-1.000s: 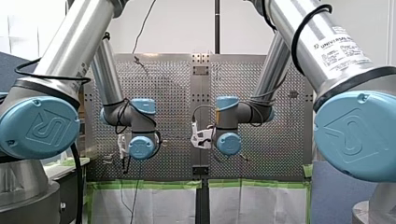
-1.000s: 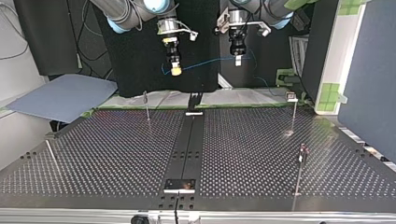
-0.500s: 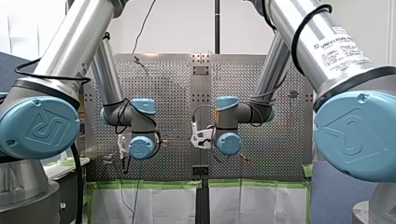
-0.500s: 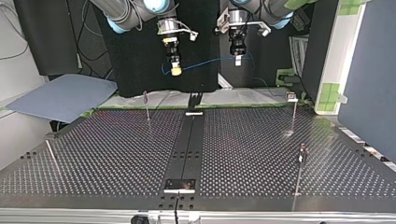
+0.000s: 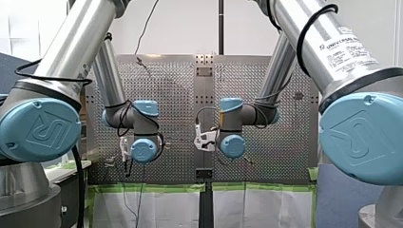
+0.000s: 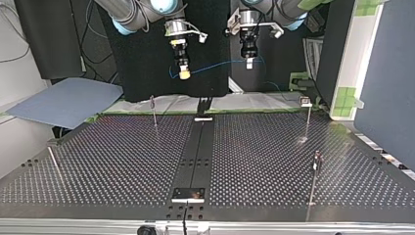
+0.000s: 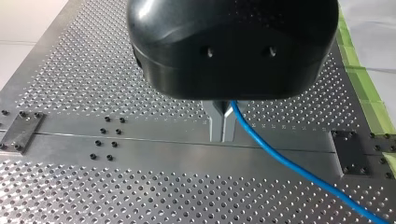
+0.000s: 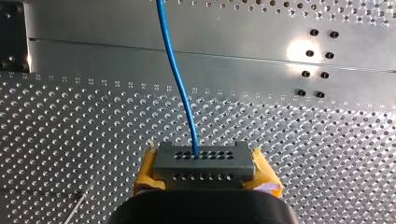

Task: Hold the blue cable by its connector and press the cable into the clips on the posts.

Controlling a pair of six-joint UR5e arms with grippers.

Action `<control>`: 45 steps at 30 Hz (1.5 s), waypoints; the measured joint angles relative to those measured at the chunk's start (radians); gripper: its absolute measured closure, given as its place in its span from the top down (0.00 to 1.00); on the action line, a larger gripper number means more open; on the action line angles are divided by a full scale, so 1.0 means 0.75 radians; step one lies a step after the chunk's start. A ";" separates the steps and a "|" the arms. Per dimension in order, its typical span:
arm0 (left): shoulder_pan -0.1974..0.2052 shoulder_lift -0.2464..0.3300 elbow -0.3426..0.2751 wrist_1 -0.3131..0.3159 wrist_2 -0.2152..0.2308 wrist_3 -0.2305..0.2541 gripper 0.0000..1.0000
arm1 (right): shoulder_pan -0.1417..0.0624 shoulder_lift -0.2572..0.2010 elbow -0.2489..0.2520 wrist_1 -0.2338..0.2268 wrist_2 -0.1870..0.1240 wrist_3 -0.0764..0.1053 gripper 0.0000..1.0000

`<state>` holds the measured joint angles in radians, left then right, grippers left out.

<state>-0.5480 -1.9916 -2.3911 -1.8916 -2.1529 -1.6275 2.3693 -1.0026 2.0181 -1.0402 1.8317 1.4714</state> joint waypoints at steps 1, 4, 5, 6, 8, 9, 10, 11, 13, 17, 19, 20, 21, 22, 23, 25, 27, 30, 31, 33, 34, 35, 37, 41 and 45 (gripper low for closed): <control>0.000 0.000 0.000 0.000 0.000 0.000 0.00 | 0.000 0.000 0.000 0.000 0.000 0.000 0.00; 0.000 0.000 0.000 0.000 0.000 0.000 0.00 | 0.000 0.000 0.000 0.000 0.000 0.000 0.00; 0.000 0.000 0.000 0.000 0.000 0.000 0.00 | 0.000 0.000 0.000 0.000 0.000 0.000 0.00; 0.000 0.000 0.000 0.000 0.000 0.000 0.00 | 0.000 0.000 0.000 0.000 0.000 0.000 0.00; 0.000 0.000 0.000 0.000 0.000 0.000 0.00 | 0.000 0.000 0.000 0.000 0.000 0.000 0.00; -0.001 -0.001 0.000 -0.001 0.001 0.001 0.00 | 0.000 0.000 0.000 0.000 0.000 0.000 0.00; -0.005 -0.005 -0.002 -0.004 0.004 0.004 0.00 | 0.000 0.000 0.000 0.000 0.000 0.000 0.00; -0.010 -0.010 -0.002 -0.009 0.009 0.010 0.00 | 0.002 0.002 -0.002 0.002 -0.002 0.002 0.00; -0.022 -0.025 -0.003 -0.026 0.018 0.025 0.00 | 0.010 0.011 -0.011 0.010 -0.009 0.011 0.00; -0.032 -0.043 -0.004 -0.066 0.025 0.043 0.00 | 0.020 0.052 -0.045 0.022 -0.018 0.036 0.00; -0.034 -0.045 -0.004 -0.089 0.026 0.045 0.00 | 0.021 0.075 -0.052 0.023 -0.019 0.040 0.00; -0.034 -0.046 -0.004 -0.098 0.026 0.046 0.00 | 0.022 0.092 -0.055 0.024 -0.020 0.041 0.00; -0.034 -0.046 -0.004 -0.106 0.026 0.046 0.00 | 0.022 0.105 -0.057 0.024 -0.020 0.042 0.00; -0.034 -0.047 -0.004 -0.113 0.026 0.047 0.00 | 0.022 0.118 -0.057 0.024 -0.020 0.042 0.00; -0.034 -0.047 -0.004 -0.117 0.026 0.047 0.00 | 0.022 0.135 -0.058 0.024 -0.020 0.042 0.00; -0.035 -0.047 -0.004 -0.122 0.027 0.047 0.00 | 0.022 0.160 -0.059 0.024 -0.020 0.043 0.00; -0.035 -0.047 -0.004 -0.123 0.027 0.047 0.00 | 0.022 0.187 -0.059 0.025 -0.020 0.043 0.00; -0.035 -0.047 -0.004 -0.124 0.027 0.047 0.00 | 0.022 0.220 -0.059 0.025 -0.020 0.043 0.00; -0.035 -0.047 -0.004 -0.125 0.027 0.047 0.00 | 0.022 0.229 -0.059 0.024 -0.020 0.043 0.00; -0.035 -0.047 -0.004 -0.125 0.027 0.047 0.00 | 0.022 0.250 -0.059 0.025 -0.020 0.043 0.00; -0.035 -0.047 -0.004 -0.125 0.027 0.047 0.00 | 0.022 0.260 -0.059 0.025 -0.021 0.043 0.00; -0.035 -0.047 -0.004 -0.125 0.027 0.047 0.00 | 0.022 0.274 -0.059 0.025 -0.020 0.043 0.00; -0.031 -0.048 -0.001 -0.127 0.028 0.046 0.00 | 0.022 0.294 -0.060 0.025 -0.021 0.044 0.00; -0.032 -0.027 0.023 -0.146 0.027 0.030 0.00 | 0.028 0.320 -0.083 0.039 -0.032 0.066 0.00; -0.030 0.012 0.045 -0.184 0.024 0.018 0.00 | 0.056 0.290 -0.125 0.078 -0.044 0.109 0.00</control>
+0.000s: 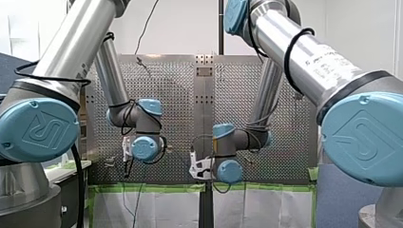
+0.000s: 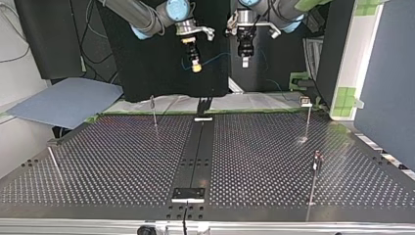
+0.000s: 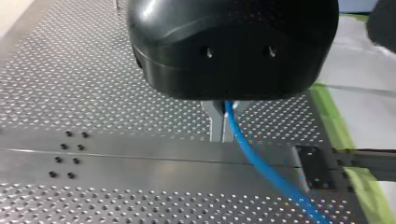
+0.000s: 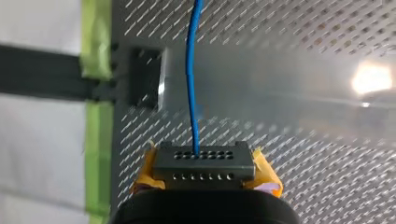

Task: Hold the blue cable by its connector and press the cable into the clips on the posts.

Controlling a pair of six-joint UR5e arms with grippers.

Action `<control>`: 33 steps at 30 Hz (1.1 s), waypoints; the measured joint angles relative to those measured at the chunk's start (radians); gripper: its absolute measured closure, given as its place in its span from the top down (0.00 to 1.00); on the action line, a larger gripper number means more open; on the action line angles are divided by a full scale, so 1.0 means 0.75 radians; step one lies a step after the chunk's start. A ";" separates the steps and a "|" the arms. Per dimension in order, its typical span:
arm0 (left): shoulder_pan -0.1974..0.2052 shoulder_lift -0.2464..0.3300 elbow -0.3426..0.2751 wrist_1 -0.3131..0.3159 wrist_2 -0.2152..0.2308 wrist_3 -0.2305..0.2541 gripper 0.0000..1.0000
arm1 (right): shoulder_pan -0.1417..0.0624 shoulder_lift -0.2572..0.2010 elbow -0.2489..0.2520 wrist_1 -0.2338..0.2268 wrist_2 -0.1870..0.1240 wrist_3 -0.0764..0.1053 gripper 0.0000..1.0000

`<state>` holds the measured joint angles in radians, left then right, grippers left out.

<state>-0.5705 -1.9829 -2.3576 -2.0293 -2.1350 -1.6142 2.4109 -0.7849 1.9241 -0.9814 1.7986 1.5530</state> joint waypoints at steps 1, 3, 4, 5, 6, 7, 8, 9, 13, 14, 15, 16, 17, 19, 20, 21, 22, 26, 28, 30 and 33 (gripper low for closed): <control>0.000 0.014 0.003 -0.014 -0.001 -0.001 0.00 | 0.004 -0.010 -0.011 0.010 -0.007 0.011 0.00; 0.001 0.035 0.005 -0.035 -0.002 -0.002 0.00 | 0.010 -0.033 -0.035 0.035 -0.027 0.035 0.00; 0.004 0.048 0.006 -0.048 -0.006 -0.002 0.00 | 0.010 -0.043 -0.045 0.045 -0.036 0.045 0.00; 0.007 0.058 0.007 -0.058 -0.011 -0.001 0.00 | 0.010 -0.056 -0.059 0.058 -0.049 0.059 0.00; 0.010 0.067 0.008 -0.067 -0.016 -0.001 0.00 | 0.010 -0.065 -0.068 0.067 -0.057 0.068 0.00; 0.014 0.079 0.012 -0.079 -0.025 -0.001 0.00 | 0.009 -0.074 -0.077 0.076 -0.066 0.077 0.00; 0.017 0.088 0.015 -0.087 -0.032 -0.002 0.00 | 0.008 -0.086 -0.089 0.088 -0.078 0.089 0.00; 0.019 0.096 0.017 -0.097 -0.039 -0.003 0.00 | 0.007 -0.096 -0.099 0.098 -0.088 0.099 0.00; 0.026 0.138 0.034 -0.138 -0.079 -0.008 0.00 | 0.002 -0.141 -0.144 0.143 -0.133 0.130 0.00; 0.027 0.146 0.040 -0.146 -0.087 -0.011 0.00 | 0.001 -0.156 -0.159 0.158 -0.147 0.134 0.00; 0.028 0.154 0.046 -0.154 -0.096 -0.014 0.00 | 0.000 -0.166 -0.169 0.168 -0.158 0.135 0.00; 0.029 0.167 0.056 -0.166 -0.108 -0.020 0.00 | 0.000 -0.177 -0.180 0.178 -0.168 0.136 0.00; 0.029 0.176 0.065 -0.176 -0.117 -0.025 0.00 | 0.000 -0.191 -0.194 0.193 -0.183 0.137 0.00; 0.030 0.199 0.087 -0.199 -0.140 -0.036 0.00 | -0.001 -0.213 -0.216 0.215 -0.203 0.136 0.00; 0.031 0.209 0.097 -0.209 -0.150 -0.040 0.00 | -0.002 -0.227 -0.230 0.229 -0.212 0.136 0.00; 0.032 0.219 0.106 -0.219 -0.160 -0.044 0.00 | -0.004 -0.237 -0.240 0.239 -0.218 0.135 0.00; 0.033 0.232 0.119 -0.232 -0.173 -0.050 0.00 | -0.005 -0.247 -0.249 0.249 -0.222 0.135 0.00; 0.040 0.280 0.166 -0.280 -0.221 -0.065 0.00 | -0.013 -0.287 -0.290 0.290 -0.236 0.135 0.00; 0.043 0.307 0.190 -0.307 -0.248 -0.072 0.00 | -0.017 -0.306 -0.309 0.308 -0.243 0.135 0.00; 0.046 0.329 0.207 -0.329 -0.270 -0.083 0.00 | -0.022 -0.329 -0.332 0.331 -0.252 0.135 0.00; 0.053 0.365 0.228 -0.365 -0.301 -0.111 0.00 | -0.029 -0.362 -0.365 0.365 -0.264 0.135 0.00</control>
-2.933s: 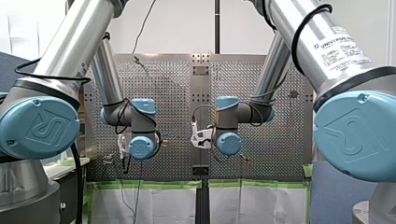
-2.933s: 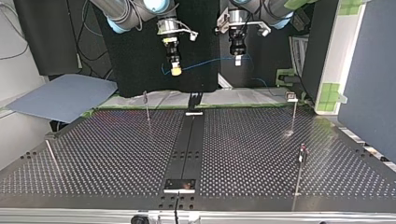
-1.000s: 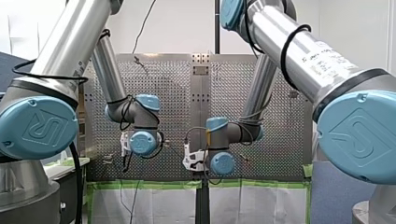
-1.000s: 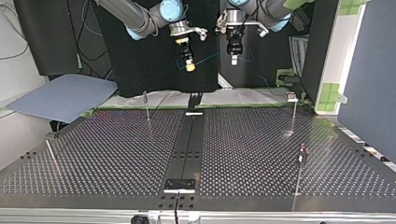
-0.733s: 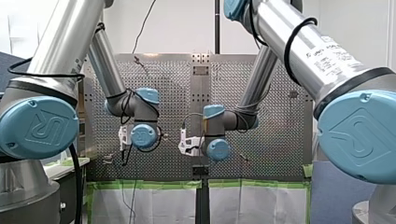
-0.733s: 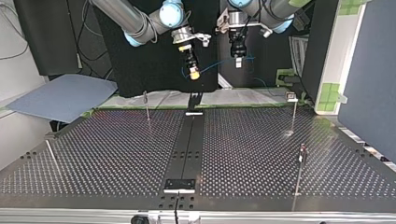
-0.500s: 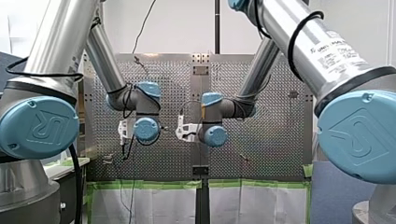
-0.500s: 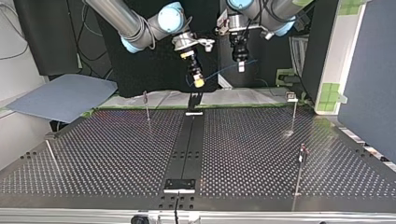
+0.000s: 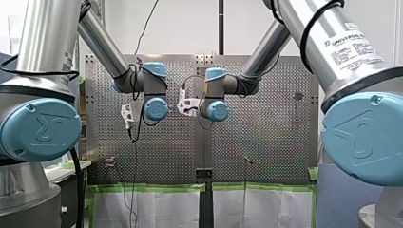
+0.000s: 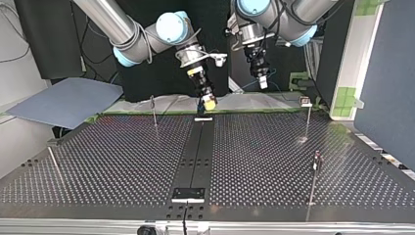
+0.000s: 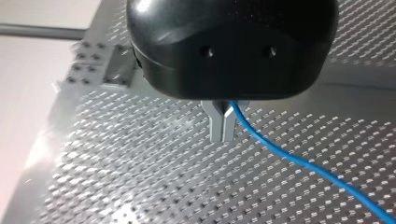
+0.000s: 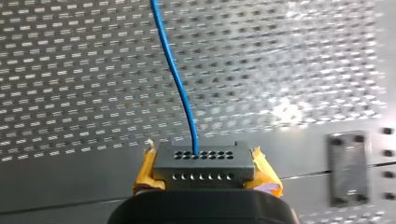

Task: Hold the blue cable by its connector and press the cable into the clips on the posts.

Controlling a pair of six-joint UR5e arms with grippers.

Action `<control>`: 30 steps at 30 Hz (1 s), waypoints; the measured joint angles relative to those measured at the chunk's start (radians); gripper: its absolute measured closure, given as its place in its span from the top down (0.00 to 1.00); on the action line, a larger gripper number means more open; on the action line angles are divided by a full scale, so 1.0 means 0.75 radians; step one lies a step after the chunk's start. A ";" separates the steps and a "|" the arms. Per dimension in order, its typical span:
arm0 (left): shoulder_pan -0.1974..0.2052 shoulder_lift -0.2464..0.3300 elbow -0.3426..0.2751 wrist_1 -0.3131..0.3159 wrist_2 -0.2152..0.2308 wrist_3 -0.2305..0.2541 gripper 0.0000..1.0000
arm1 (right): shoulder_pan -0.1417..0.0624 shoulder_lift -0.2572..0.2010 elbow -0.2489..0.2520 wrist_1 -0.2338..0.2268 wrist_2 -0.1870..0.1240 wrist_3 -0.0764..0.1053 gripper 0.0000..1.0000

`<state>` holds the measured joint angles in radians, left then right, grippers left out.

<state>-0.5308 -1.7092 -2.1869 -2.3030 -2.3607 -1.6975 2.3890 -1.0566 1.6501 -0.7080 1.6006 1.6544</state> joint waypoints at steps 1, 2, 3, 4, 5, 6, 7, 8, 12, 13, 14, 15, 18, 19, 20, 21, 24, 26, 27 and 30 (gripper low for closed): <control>0.003 0.014 0.008 -0.014 -0.007 -0.012 0.00 | -0.002 -0.010 -0.010 0.010 -0.004 0.000 0.00; 0.006 0.024 0.014 -0.025 -0.010 -0.022 0.00 | -0.005 -0.022 -0.022 0.022 -0.009 0.001 0.00; 0.009 0.035 0.022 -0.035 -0.012 -0.032 0.00 | -0.007 -0.031 -0.031 0.031 -0.013 0.001 0.00; 0.013 0.047 0.032 -0.047 -0.014 -0.044 0.00 | -0.009 -0.040 -0.040 0.040 -0.017 0.001 0.00; 0.017 0.056 0.039 -0.056 -0.015 -0.053 0.00 | -0.011 -0.053 -0.053 0.053 -0.024 0.002 0.00; 0.020 0.065 0.047 -0.065 -0.016 -0.061 0.00 | -0.013 -0.063 -0.063 0.063 -0.029 0.002 0.00; 0.024 0.077 0.059 -0.078 -0.016 -0.070 0.00 | -0.014 -0.073 -0.073 0.073 -0.036 0.003 0.00; 0.027 0.087 0.068 -0.086 -0.017 -0.074 0.00 | -0.015 -0.086 -0.086 0.086 -0.044 0.004 0.00; 0.041 0.133 0.114 -0.133 -0.026 -0.076 0.00 | -0.019 -0.131 -0.131 0.131 -0.066 0.005 0.00; 0.045 0.149 0.130 -0.149 -0.028 -0.077 0.00 | -0.019 -0.143 -0.143 0.143 -0.069 0.006 0.00; 0.048 0.160 0.141 -0.161 -0.028 -0.078 0.00 | -0.020 -0.158 -0.157 0.157 -0.074 0.006 0.00; 0.051 0.171 0.152 -0.171 -0.028 -0.078 0.00 | -0.021 -0.168 -0.168 0.168 -0.078 0.007 0.00; 0.065 0.208 0.189 -0.208 -0.028 -0.080 0.00 | -0.022 -0.205 -0.205 0.205 -0.089 0.008 0.00; 0.071 0.224 0.204 -0.223 -0.028 -0.080 0.00 | -0.022 -0.217 -0.214 0.216 -0.091 0.009 0.00; 0.076 0.235 0.216 -0.236 -0.028 -0.080 0.00 | -0.022 -0.232 -0.223 0.232 -0.093 0.009 0.00; 0.081 0.244 0.229 -0.249 -0.028 -0.080 0.00 | -0.022 -0.244 -0.227 0.244 -0.095 0.009 0.00; 0.098 0.261 0.270 -0.290 -0.028 -0.078 0.00 | -0.022 -0.265 -0.235 0.270 -0.097 0.009 0.00; 0.111 0.265 0.296 -0.316 -0.028 -0.076 0.00 | -0.022 -0.264 -0.238 0.277 -0.099 0.009 0.00; 0.118 0.266 0.306 -0.326 -0.027 -0.076 0.00 | -0.022 -0.261 -0.238 0.278 -0.099 0.009 0.00; 0.146 0.268 0.334 -0.361 -0.015 -0.078 0.00 | -0.018 -0.247 -0.239 0.279 -0.103 0.009 0.00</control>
<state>-0.4211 -1.5080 -1.9367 -2.5737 -2.3718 -1.7560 2.3757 -1.2416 1.4709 -0.4986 1.5236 1.6612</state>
